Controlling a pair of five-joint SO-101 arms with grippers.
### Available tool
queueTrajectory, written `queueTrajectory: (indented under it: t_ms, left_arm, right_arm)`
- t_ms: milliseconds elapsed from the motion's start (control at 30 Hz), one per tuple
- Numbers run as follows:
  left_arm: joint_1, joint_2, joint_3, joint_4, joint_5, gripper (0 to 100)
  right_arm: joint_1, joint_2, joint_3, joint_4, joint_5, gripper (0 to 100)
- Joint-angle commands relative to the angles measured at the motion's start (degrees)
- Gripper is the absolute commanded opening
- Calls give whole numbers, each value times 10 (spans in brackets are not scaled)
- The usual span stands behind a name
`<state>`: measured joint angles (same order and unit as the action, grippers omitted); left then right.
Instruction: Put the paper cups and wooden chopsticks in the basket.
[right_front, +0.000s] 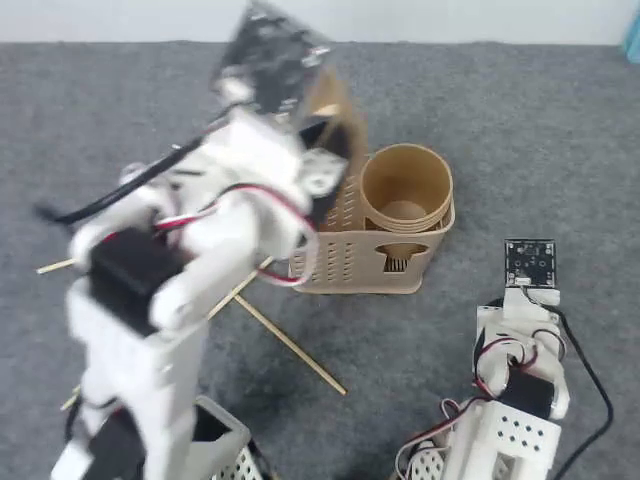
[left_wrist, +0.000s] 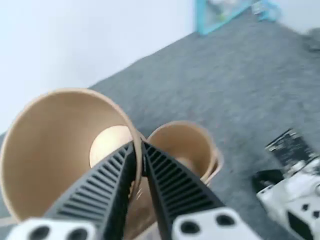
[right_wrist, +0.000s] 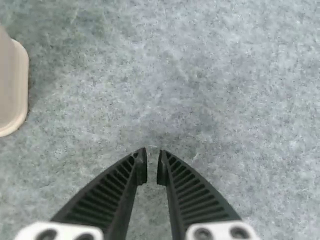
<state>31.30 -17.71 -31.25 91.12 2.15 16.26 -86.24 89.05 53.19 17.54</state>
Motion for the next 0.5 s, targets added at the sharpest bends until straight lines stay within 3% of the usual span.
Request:
queueTrajectory:
  t_ms: [0,233,467]
  left_arm:
    - [43,75,-101,-16,5,13]
    - [64,212,-209,33,5,13]
    - [90,238,-247,96,3,13]
  right_arm:
    - [5,-10,-4,-25,-5,61]
    - [4,-8,-4,-29,-5,61]
    - [-7,-7,-4,-34,-4,62]
